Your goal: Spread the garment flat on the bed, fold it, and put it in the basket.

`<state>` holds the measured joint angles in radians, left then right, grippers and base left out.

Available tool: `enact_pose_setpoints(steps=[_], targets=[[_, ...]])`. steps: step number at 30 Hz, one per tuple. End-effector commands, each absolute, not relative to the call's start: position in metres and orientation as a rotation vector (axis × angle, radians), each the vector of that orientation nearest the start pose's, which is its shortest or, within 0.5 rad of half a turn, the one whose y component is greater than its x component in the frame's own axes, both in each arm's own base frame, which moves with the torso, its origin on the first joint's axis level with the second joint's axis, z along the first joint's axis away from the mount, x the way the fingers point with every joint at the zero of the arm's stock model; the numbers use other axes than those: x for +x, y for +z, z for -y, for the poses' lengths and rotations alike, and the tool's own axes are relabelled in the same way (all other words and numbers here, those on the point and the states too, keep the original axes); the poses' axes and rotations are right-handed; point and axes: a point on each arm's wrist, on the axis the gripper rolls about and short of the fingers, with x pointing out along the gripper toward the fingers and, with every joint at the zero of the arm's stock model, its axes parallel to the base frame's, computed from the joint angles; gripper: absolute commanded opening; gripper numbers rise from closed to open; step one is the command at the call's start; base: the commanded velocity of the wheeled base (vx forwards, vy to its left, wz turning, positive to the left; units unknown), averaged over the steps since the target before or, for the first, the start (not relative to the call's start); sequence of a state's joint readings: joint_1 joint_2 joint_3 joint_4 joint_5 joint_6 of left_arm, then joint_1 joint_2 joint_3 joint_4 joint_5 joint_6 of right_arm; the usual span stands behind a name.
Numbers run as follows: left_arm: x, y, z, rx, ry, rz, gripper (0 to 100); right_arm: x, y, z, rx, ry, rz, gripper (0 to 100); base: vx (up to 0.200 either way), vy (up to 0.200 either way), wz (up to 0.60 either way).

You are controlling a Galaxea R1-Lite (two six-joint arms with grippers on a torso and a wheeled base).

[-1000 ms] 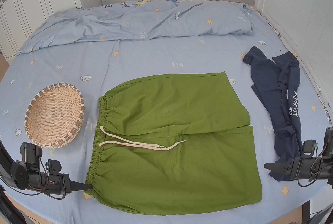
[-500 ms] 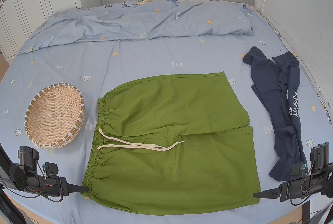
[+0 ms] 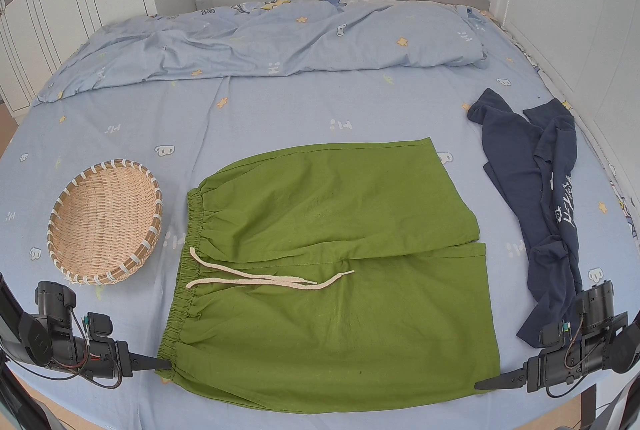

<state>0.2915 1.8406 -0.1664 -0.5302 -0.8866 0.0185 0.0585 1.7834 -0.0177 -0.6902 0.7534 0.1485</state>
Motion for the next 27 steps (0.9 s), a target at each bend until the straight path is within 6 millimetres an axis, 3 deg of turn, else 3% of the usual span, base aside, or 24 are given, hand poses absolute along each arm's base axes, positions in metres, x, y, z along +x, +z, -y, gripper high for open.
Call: enact_pose_setpoints(steps=[1,27], targets=[[0.174,0.022,-0.034,-0.628,-0.536,-0.958,0,0.148,0.009,-0.024,0.530,0.641,-1.167,100,0.000,0.000,0.00],[0.174,0.022,-0.034,-0.627,-0.538,-0.959,0,0.159,0.003,-0.029,0.529,0.672,-1.189,100,0.000,0.000,0.00]])
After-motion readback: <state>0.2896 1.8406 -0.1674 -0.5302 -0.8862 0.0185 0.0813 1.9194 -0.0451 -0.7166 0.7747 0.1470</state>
